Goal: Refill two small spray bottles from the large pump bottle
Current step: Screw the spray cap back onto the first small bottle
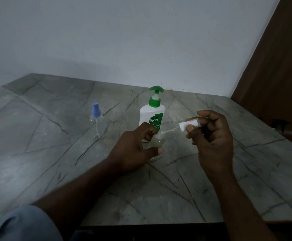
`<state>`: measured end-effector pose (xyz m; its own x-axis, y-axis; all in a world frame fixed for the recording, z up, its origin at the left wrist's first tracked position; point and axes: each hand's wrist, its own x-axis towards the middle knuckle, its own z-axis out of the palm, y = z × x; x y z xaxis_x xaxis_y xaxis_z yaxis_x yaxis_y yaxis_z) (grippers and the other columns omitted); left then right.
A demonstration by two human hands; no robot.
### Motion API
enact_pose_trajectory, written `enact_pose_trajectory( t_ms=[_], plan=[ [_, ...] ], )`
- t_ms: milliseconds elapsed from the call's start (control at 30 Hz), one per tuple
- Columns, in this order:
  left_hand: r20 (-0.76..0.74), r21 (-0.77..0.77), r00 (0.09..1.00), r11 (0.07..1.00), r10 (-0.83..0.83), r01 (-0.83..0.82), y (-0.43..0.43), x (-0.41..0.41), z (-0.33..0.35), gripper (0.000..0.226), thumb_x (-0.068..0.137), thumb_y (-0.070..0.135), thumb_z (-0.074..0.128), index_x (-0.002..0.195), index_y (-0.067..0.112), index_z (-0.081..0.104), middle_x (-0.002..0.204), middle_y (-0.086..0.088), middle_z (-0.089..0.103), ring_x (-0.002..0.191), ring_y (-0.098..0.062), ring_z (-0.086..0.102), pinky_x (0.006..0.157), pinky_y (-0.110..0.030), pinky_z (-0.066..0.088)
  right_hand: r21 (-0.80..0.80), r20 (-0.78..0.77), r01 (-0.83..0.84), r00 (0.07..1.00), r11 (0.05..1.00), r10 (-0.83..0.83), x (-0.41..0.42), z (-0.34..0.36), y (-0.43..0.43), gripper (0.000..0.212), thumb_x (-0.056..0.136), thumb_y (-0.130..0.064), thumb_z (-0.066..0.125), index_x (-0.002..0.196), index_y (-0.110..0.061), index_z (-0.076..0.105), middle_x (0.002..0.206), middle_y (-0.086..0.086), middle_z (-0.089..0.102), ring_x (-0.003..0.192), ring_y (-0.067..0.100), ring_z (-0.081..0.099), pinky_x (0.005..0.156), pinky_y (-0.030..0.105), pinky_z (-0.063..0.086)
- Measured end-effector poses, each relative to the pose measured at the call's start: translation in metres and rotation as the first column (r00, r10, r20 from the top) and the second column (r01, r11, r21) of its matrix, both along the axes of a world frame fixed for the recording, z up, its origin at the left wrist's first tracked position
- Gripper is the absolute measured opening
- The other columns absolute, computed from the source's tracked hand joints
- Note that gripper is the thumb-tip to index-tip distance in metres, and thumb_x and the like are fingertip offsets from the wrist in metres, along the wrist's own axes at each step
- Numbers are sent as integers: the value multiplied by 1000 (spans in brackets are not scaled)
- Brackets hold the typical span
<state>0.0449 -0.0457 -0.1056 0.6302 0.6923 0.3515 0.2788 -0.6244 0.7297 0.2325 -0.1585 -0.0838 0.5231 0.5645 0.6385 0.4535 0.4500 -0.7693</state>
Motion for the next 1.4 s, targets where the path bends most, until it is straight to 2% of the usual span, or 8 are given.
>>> enact_pose_trajectory(
  t_ms=[333,500,633,800,1000,1167,1300,1400],
  plan=[
    [-57,108,996,992,-65,71,-6,2,0,55,76,62,78,121,42,52,101,23,63,80,19,60,61,-9,40,-131,115,-65,990,989,80,-20,-12,10,31,82,-37,75,112,-38,68,104,-10,76,95,14,74,74,28,59],
    [-64,109,996,992,-58,65,-6,3,-1,59,76,62,79,124,41,52,101,22,63,77,23,57,59,-9,37,-143,103,-155,980,977,171,-20,-15,8,36,89,-26,73,123,-34,65,112,-4,77,104,19,74,83,50,62],
    [-112,133,992,989,-53,68,-4,3,-2,52,79,63,76,122,38,61,106,20,68,75,14,58,63,-11,38,-132,108,-134,983,982,149,-21,-18,10,37,88,-25,76,122,-33,65,110,-1,77,101,19,75,82,54,61],
    [-113,126,993,990,-45,59,-3,4,-2,49,81,59,76,121,33,67,110,15,71,83,8,61,68,-16,43,-129,97,-77,991,989,90,-24,-19,11,39,78,-31,81,112,-32,64,100,-3,74,88,20,73,71,46,62],
    [-95,108,994,992,-47,58,-4,5,-2,48,80,57,78,120,33,69,107,18,71,75,21,56,63,-12,36,-168,32,-184,981,968,192,-23,-20,10,38,86,-32,72,124,-30,63,111,-1,77,103,20,73,81,50,61],
    [-78,132,996,990,-47,57,-3,4,-3,45,77,59,80,115,35,70,94,26,66,81,24,56,61,-3,38,-162,43,-111,992,981,119,-24,-17,8,35,80,-35,78,113,-29,67,94,-9,75,88,10,72,69,19,55],
    [-73,135,996,989,-47,56,-2,3,-3,47,76,62,78,115,36,70,95,26,67,82,22,58,62,-4,38,-155,-33,-167,986,974,164,-24,-16,7,40,83,-39,71,120,-25,66,105,-4,76,99,14,72,77,37,60],
    [-82,129,995,990,-49,59,-2,4,-3,49,76,63,78,116,36,69,102,23,70,84,21,58,66,-8,38,-143,-33,-160,987,977,157,-26,-14,7,31,88,-36,66,114,-20,70,102,-5,77,93,11,73,72,26,58]
  ],
)
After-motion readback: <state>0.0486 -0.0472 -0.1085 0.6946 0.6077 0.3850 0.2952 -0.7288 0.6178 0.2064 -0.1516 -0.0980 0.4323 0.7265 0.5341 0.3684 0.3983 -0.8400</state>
